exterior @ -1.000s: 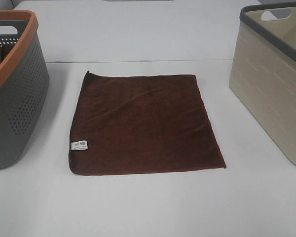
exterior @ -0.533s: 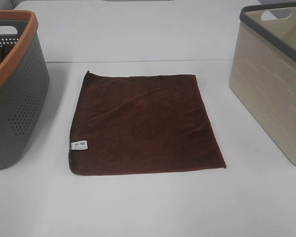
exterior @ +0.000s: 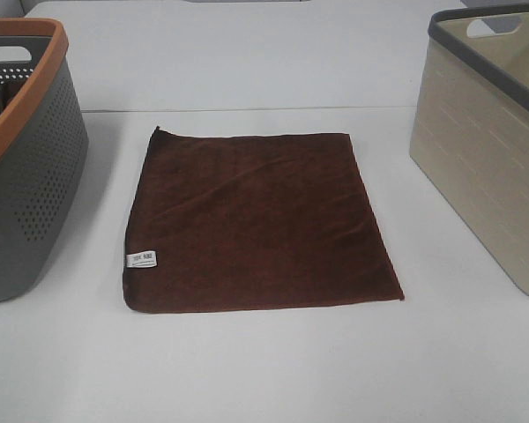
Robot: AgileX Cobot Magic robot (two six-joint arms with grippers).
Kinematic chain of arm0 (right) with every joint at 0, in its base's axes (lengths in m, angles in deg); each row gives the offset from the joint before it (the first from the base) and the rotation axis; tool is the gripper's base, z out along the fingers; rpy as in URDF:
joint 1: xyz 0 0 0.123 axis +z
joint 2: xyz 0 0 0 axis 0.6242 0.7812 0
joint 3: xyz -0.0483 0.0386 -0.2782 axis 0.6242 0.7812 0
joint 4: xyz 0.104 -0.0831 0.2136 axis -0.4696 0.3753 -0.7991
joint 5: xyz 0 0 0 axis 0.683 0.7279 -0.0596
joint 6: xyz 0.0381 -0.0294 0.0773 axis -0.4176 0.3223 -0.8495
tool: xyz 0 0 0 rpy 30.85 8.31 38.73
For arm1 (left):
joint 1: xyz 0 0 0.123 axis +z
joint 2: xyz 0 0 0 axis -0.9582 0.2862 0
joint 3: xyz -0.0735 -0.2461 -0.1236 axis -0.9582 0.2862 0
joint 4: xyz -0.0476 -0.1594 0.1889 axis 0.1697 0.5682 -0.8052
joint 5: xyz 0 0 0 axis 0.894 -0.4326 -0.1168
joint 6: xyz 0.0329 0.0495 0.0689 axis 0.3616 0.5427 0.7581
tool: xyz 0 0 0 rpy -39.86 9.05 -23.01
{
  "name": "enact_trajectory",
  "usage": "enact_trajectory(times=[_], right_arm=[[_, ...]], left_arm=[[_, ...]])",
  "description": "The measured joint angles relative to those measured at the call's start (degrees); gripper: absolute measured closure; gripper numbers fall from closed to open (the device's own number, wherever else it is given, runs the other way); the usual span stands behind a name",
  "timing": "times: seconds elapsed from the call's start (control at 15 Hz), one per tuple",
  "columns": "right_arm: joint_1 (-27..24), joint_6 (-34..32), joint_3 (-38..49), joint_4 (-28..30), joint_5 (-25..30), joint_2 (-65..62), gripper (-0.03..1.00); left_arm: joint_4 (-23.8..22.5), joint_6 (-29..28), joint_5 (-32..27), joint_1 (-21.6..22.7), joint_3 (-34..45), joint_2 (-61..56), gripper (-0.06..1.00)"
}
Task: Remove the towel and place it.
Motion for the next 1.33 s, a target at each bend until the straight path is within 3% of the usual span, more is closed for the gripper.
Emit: enact_trajectory(times=[0.33, 0.6, 0.87, 1.33], right_arm=[[-0.57, 0.0, 0.0, 0.0, 0.0, 0.0, 0.24], [-13.01, 0.0, 0.0, 0.0, 0.0, 0.0, 0.24], [-20.23, 0.0, 0.0, -0.06, 0.0, 0.0, 0.24], [-21.26, 0.0, 0.0, -0.4, 0.0, 0.0, 0.24]], left_arm=[[0.0, 0.0, 0.0, 1.83, 0.0, -0.92, 0.09], [0.0, 0.0, 0.0, 16.9, 0.0, -6.7, 0.09], [0.0, 0.0, 0.0, 24.75, 0.0, -6.99, 0.09], [-0.06, 0.06, 0.0, 26.64, 0.0, -6.99, 0.09]])
